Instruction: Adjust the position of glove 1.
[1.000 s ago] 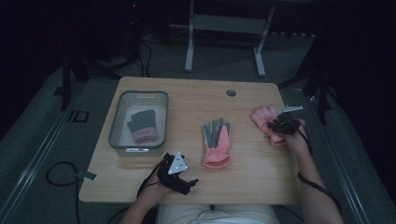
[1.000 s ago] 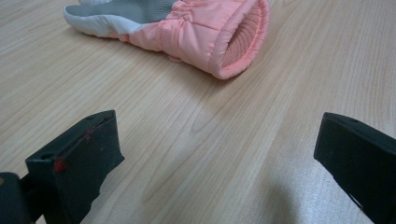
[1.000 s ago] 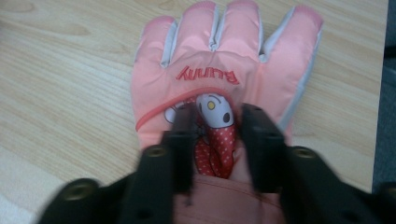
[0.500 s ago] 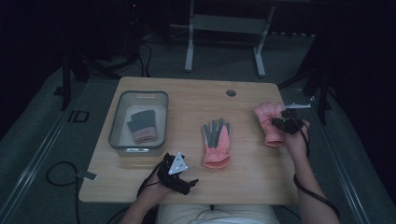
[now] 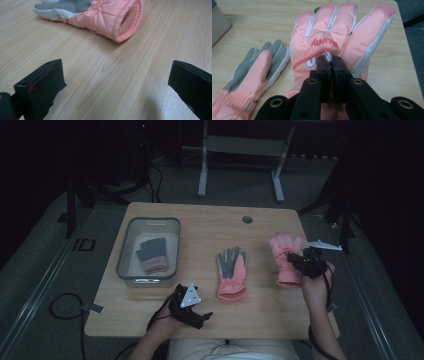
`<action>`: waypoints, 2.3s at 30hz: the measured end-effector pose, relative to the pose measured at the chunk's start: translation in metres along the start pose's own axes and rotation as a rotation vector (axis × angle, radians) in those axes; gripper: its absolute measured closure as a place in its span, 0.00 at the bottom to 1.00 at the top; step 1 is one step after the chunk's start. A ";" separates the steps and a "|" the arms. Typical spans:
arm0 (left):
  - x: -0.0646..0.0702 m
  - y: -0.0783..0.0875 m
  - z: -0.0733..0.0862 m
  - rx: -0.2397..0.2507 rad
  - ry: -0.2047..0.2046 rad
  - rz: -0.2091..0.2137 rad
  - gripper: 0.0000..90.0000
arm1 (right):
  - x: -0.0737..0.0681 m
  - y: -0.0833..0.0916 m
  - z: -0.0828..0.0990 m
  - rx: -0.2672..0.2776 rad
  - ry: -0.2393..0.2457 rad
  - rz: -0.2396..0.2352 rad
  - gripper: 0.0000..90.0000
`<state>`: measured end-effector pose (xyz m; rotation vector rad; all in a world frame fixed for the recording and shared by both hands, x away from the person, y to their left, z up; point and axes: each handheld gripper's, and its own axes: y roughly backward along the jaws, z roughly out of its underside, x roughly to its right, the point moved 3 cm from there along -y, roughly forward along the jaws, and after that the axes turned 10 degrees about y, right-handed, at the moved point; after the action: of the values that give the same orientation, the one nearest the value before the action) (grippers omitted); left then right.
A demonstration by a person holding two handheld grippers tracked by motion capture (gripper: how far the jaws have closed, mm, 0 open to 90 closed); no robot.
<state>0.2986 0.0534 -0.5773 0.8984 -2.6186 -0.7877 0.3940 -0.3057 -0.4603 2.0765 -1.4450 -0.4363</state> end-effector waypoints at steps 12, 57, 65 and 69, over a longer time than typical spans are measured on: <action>0.002 -0.002 0.000 -0.006 -0.019 0.005 0.00 | -0.031 -0.004 0.039 -0.042 -0.013 0.015 0.94; 0.002 -0.002 0.001 -0.019 -0.013 0.006 0.00 | -0.016 -0.051 0.075 -0.076 0.298 -0.089 0.51; 0.002 -0.003 0.001 -0.025 -0.021 0.002 0.00 | -0.027 -0.056 0.074 -0.125 0.326 -0.032 0.73; 0.002 -0.003 0.001 -0.027 -0.022 0.001 0.00 | -0.029 -0.058 0.071 -0.135 0.283 -0.011 0.89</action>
<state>0.2979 0.0505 -0.5793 0.8854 -2.6202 -0.8356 0.3870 -0.2822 -0.5533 1.9495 -1.2060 -0.2257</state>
